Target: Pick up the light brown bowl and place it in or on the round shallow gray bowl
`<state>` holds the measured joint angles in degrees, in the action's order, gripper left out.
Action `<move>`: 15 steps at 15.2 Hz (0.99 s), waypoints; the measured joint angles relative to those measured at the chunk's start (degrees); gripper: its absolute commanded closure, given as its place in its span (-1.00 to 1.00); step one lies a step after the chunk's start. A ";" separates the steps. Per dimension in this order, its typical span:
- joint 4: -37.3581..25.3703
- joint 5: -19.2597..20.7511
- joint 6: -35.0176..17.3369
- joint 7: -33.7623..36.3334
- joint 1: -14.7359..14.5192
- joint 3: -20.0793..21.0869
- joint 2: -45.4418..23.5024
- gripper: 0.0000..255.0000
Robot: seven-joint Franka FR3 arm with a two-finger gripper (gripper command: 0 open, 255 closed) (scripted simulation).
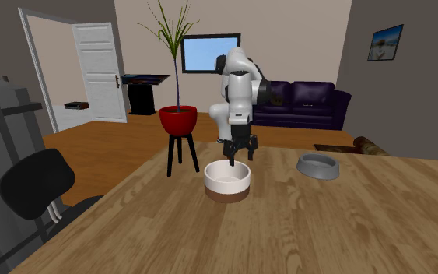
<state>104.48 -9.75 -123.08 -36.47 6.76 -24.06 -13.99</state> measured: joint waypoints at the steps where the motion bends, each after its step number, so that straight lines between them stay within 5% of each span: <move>1: 0.53 -0.15 -0.70 -0.12 0.01 0.05 -0.19 -1.00; 8: 0.58 -0.67 -1.68 -0.36 0.12 0.23 -1.18 -1.00; 9: 0.58 -0.67 -1.68 -0.36 0.12 0.23 -1.18 1.00; 15: 0.58 -0.67 -1.67 -0.36 0.12 0.24 -1.17 1.00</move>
<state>105.06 -10.43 -124.75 -36.83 6.88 -23.82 -15.16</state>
